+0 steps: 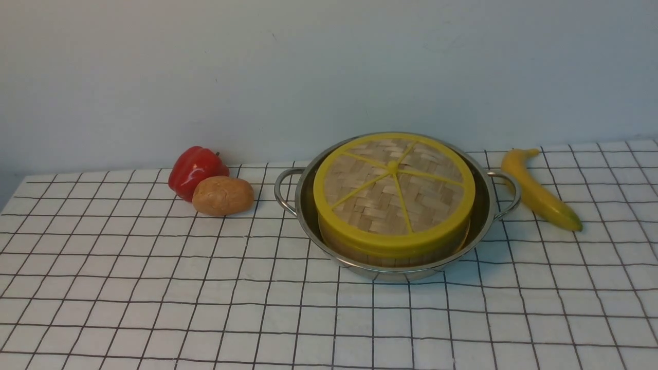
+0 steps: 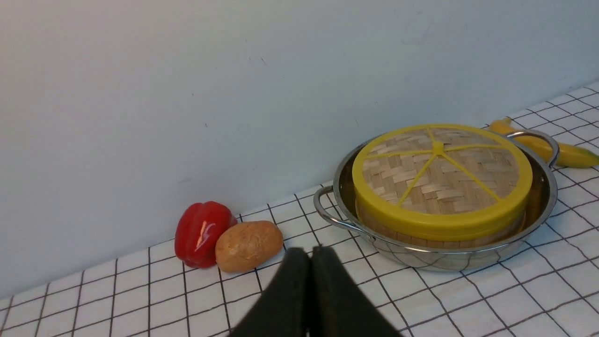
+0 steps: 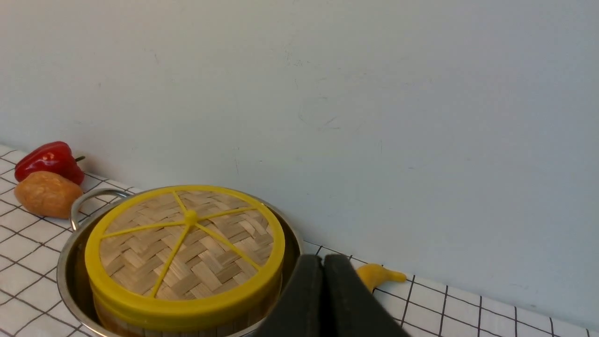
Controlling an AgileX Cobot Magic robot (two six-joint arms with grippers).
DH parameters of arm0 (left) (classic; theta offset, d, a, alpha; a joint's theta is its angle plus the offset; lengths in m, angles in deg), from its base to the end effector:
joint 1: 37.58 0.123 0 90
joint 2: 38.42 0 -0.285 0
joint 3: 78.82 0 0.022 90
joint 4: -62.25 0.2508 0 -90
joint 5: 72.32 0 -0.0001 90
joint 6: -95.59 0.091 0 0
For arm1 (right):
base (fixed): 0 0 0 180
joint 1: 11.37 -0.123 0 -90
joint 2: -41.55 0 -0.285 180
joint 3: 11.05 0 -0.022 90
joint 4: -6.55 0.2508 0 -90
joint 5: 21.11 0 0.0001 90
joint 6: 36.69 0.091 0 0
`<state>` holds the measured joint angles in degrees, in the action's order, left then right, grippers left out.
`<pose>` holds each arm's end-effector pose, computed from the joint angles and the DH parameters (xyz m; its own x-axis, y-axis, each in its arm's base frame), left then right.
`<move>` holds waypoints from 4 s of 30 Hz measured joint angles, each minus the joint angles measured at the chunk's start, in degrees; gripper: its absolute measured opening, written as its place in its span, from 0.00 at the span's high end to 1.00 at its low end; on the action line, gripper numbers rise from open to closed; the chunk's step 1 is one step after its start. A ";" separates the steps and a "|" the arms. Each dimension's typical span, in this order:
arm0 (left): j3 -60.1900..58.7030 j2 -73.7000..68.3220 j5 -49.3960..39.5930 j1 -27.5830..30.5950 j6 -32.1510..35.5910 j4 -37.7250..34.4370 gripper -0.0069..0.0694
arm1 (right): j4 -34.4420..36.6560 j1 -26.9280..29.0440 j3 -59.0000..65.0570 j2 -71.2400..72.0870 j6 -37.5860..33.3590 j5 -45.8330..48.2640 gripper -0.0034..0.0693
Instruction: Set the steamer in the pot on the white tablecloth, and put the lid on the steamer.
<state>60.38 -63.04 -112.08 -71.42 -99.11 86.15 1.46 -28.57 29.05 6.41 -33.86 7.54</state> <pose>0.0510 -0.0058 0.3467 -0.1583 0.1895 -0.9690 0.3401 0.9318 0.1267 0.0892 0.0235 0.3504 -0.2204 -0.0981 -0.9705 -0.2624 0.9642 -0.0379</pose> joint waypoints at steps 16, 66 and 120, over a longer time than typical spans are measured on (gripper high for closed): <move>-6.53 2.88 2.81 0.00 -1.89 0.30 0.92 | -0.17 0.00 0.00 0.00 0.00 0.00 0.93; -6.53 2.88 3.22 0.00 -1.71 0.30 0.84 | 6.47 23.76 31.41 22.49 1.40 -15.87 0.72; -7.52 3.00 4.88 16.30 -0.90 0.61 0.71 | 7.76 23.76 35.45 27.08 2.72 -13.28 0.62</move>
<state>52.86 -60.04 -107.20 -55.12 -100.01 86.76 9.22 -4.81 64.50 33.49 -31.14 -5.74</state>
